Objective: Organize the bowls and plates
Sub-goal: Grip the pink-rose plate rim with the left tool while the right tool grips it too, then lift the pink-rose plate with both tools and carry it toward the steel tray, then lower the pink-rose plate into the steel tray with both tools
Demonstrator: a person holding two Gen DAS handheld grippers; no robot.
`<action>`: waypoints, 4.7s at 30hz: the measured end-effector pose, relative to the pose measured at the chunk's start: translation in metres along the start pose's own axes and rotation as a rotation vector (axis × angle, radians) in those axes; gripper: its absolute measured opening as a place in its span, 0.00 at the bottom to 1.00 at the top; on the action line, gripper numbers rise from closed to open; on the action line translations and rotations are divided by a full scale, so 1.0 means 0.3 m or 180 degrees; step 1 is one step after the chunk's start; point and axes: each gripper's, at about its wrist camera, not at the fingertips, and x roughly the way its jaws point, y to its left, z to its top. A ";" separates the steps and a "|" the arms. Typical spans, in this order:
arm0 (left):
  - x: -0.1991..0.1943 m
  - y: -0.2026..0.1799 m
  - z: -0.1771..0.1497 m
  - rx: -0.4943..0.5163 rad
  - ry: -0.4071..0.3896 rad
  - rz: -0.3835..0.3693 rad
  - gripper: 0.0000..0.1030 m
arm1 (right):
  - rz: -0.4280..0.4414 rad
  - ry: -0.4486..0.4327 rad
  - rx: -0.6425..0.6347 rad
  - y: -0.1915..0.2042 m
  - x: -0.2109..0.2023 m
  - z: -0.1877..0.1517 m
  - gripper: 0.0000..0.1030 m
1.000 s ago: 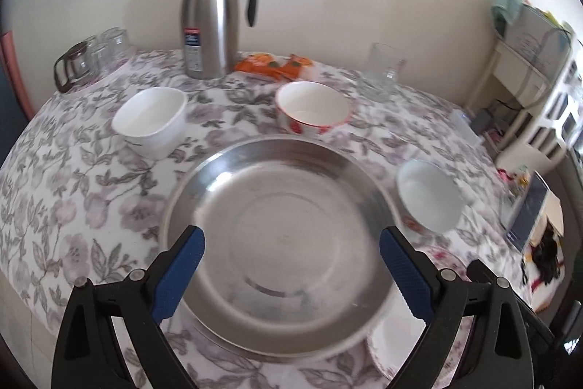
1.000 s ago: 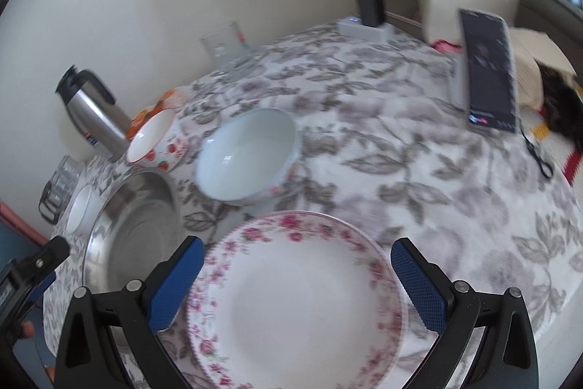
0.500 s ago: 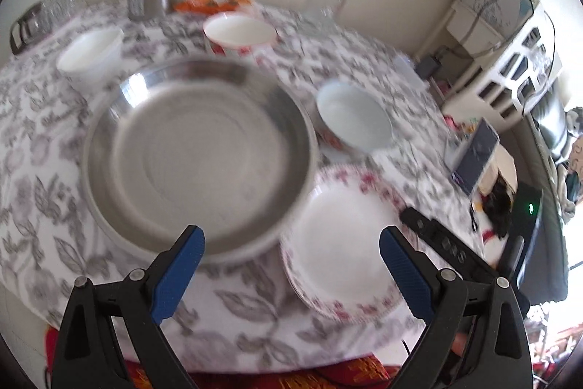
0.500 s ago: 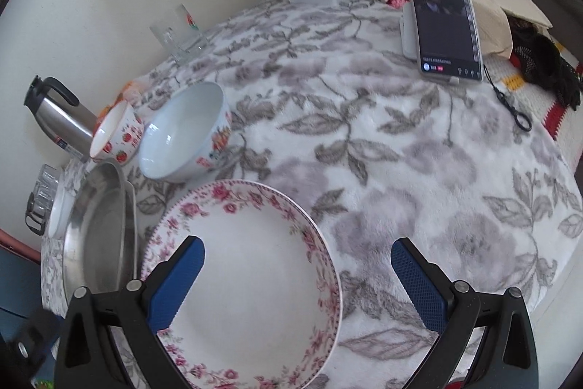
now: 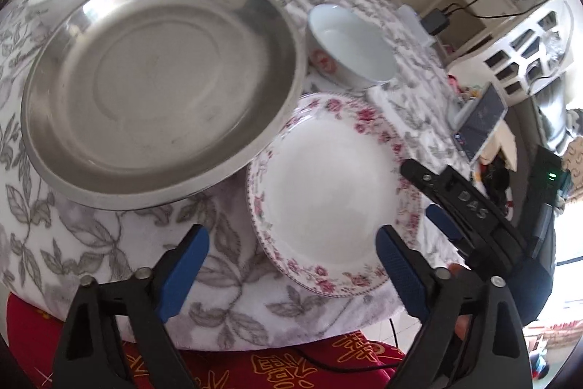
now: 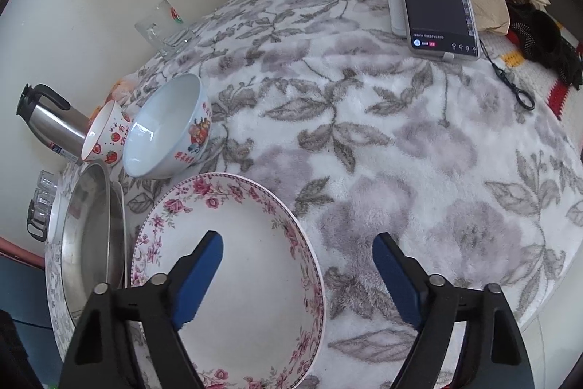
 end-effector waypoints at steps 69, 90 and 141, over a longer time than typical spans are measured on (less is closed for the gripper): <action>0.087 -0.065 0.016 0.0182 -0.0274 0.0228 0.17 | 0.0296 -0.0260 -0.0082 -0.041 -0.081 0.002 0.22; -0.080 -0.103 0.035 0.0428 -0.0789 0.0012 0.18 | 0.0566 -0.0661 -0.0004 -0.020 -0.221 -0.002 0.22; -0.223 0.480 0.256 -0.0749 -0.1002 0.0161 0.17 | 0.0686 -0.0267 -0.1032 0.637 -0.007 -0.065 0.22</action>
